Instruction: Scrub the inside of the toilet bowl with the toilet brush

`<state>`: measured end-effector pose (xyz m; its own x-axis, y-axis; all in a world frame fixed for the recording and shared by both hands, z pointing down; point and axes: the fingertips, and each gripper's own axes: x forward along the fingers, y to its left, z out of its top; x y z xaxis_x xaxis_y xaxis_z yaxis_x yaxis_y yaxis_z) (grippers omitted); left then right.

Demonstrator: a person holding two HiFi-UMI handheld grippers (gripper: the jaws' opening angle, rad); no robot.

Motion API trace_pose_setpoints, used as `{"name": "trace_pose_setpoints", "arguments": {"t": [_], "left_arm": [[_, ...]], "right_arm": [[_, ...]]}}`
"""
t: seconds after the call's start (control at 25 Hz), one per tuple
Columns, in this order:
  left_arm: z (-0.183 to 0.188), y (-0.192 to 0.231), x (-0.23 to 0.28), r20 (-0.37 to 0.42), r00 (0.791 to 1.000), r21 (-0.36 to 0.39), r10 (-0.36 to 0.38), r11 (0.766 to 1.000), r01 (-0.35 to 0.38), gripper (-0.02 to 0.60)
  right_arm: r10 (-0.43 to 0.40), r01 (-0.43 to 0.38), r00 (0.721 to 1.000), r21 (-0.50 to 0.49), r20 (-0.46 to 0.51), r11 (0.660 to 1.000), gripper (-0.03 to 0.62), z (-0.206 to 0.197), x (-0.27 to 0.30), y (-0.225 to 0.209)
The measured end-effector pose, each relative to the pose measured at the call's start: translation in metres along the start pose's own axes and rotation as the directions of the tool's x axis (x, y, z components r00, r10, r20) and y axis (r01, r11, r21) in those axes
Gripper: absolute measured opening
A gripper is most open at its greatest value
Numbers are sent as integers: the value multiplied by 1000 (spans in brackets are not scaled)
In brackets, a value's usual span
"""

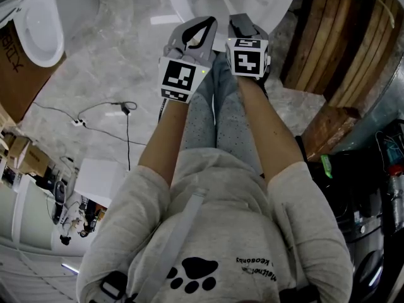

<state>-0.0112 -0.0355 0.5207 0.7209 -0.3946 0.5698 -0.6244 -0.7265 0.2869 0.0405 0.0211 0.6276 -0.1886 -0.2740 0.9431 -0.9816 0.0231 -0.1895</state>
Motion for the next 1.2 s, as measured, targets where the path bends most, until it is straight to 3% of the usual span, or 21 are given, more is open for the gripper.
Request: {"name": "trace_pose_setpoints", "arguments": {"t": [1.2], "left_arm": [[19, 19, 26, 2, 1000, -6, -2, 1000, 2, -11]], "right_arm": [[31, -26, 997, -63, 74, 998, 153, 67, 19, -14]]}}
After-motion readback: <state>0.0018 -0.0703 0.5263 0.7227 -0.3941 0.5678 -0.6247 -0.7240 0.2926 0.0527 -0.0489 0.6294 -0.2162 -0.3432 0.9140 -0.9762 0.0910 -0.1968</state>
